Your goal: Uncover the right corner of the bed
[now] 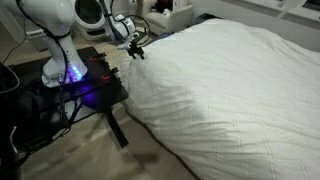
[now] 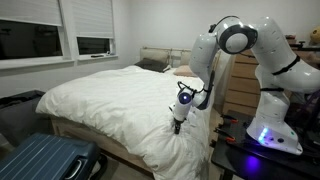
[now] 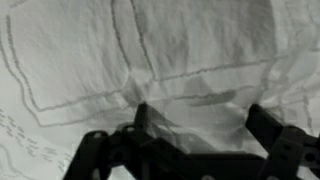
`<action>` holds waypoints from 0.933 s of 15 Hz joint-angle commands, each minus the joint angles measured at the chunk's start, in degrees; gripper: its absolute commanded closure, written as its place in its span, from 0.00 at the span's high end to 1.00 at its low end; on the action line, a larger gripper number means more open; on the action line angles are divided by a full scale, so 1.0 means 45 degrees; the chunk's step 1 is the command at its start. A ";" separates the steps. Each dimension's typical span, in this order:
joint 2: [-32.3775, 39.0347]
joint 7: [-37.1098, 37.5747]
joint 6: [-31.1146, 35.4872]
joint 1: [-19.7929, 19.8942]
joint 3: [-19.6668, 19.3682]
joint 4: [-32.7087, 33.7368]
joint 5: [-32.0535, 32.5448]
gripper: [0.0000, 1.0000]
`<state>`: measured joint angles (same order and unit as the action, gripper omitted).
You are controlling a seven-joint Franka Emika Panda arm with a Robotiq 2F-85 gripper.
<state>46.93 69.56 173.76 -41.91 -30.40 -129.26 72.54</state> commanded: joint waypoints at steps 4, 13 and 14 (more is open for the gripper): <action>0.2151 0.2068 0.0669 -0.0669 -0.0938 0.1417 0.1333 1.00; 0.2764 0.2255 0.0402 -0.0397 -0.0793 0.1771 0.1426 0.74; 0.2683 0.2118 0.0393 -0.0296 -0.0740 0.1705 0.1333 0.67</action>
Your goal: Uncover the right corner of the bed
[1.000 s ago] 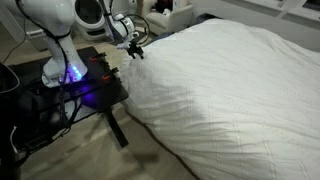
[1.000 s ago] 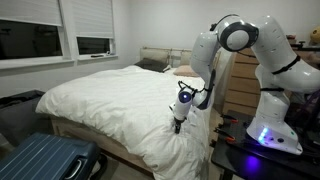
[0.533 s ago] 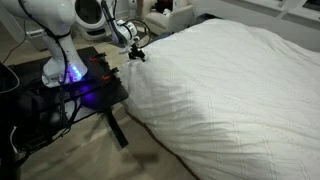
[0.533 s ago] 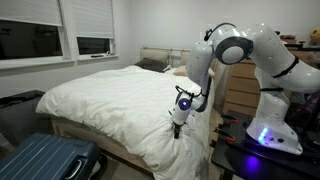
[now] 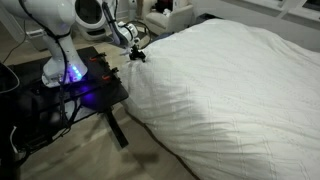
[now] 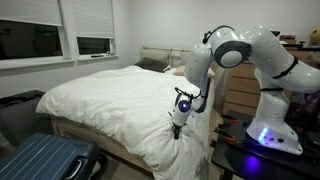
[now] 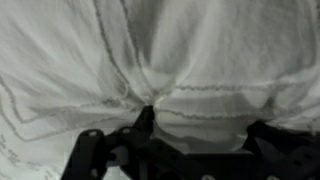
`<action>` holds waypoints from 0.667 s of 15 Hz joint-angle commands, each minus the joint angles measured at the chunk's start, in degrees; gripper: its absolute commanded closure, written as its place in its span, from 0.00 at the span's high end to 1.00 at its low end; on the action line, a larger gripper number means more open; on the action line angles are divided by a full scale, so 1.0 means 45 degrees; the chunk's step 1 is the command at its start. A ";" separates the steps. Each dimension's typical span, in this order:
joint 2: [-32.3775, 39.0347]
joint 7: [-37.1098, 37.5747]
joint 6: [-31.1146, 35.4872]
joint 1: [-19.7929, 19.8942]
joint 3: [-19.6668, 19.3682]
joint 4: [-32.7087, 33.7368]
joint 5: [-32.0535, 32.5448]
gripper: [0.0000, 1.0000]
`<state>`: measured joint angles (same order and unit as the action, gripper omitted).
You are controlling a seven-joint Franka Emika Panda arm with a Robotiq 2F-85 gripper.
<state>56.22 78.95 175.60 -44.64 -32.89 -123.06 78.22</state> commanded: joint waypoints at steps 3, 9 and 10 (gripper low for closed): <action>0.0422 -0.0279 -0.0068 0.0583 -0.0064 0.0159 -0.0177 0.46; -0.0849 -0.1777 -0.0288 0.1612 0.0412 -0.0807 -0.1190 0.02; -0.1218 -0.2424 -0.0387 0.2017 0.0663 -0.1088 -0.1587 0.00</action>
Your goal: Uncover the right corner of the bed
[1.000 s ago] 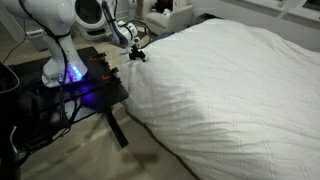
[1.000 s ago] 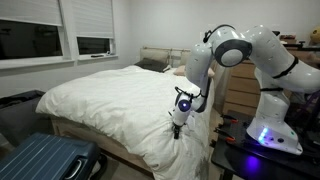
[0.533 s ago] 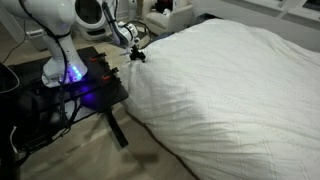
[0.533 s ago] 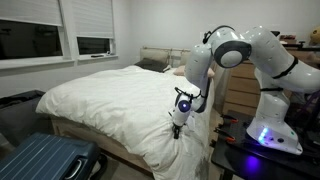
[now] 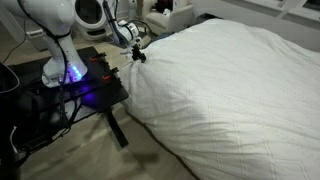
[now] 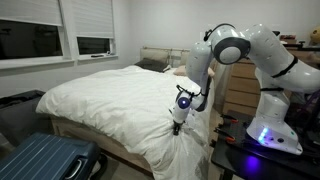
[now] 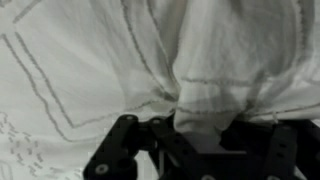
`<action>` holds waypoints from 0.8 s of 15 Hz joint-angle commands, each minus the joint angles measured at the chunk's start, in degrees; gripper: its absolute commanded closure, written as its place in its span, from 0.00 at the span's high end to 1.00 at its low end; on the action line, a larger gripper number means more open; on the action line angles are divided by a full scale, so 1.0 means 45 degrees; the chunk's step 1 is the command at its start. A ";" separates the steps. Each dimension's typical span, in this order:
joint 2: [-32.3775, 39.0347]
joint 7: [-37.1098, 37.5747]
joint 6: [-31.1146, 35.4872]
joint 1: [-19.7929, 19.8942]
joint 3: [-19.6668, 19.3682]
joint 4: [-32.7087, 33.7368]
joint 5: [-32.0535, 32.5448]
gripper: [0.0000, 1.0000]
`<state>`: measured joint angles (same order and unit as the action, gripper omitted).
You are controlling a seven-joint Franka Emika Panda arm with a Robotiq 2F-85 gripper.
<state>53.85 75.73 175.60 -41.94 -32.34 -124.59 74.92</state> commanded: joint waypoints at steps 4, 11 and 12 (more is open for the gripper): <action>-0.2882 -0.5187 -0.1212 0.3823 0.2141 -0.2111 -0.2809 0.00; -0.6124 -1.0273 -0.3395 0.7758 0.4714 -0.3404 -0.6372 0.00; -0.6384 -1.0663 -0.3614 0.8030 0.4885 -0.3431 -0.6767 0.00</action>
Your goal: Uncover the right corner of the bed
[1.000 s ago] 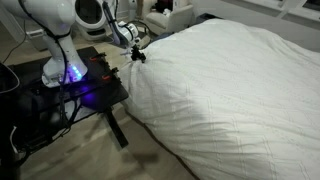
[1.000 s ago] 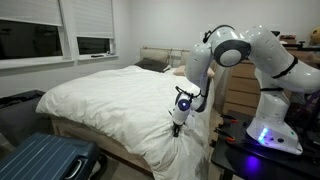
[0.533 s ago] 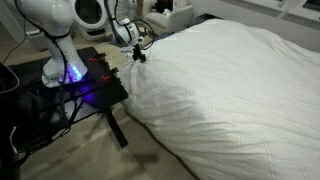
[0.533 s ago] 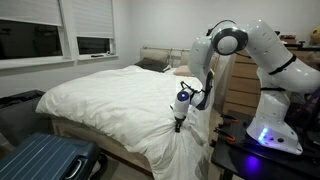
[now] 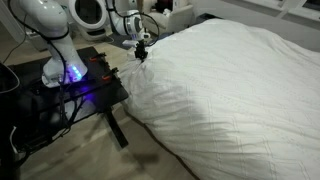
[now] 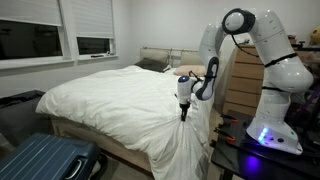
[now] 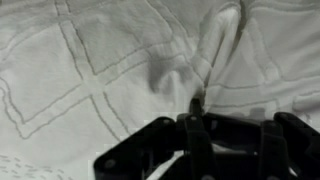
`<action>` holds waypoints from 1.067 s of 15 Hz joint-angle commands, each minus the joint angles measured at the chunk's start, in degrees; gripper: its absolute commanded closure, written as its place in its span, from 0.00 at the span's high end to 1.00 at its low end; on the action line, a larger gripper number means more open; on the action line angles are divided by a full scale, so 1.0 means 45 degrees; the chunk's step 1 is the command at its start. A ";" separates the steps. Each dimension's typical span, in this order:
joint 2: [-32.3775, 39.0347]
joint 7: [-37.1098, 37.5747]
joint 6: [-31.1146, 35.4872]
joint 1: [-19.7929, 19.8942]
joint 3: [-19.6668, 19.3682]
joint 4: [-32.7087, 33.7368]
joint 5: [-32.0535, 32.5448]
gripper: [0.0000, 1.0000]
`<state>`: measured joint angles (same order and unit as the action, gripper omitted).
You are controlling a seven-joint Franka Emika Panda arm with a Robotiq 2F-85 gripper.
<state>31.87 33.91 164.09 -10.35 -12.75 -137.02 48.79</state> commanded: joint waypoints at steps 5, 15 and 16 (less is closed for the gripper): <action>-0.2672 -0.2839 -0.2055 0.0951 0.0422 -0.0251 -0.2749 0.00; -0.3978 -0.2581 -0.3991 0.1414 -0.0631 0.1724 -0.2233 0.00; -0.4009 -0.2621 -0.4138 0.1552 -0.0639 0.1997 -0.2276 0.00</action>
<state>16.64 23.34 149.37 -5.38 -14.97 -131.32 37.32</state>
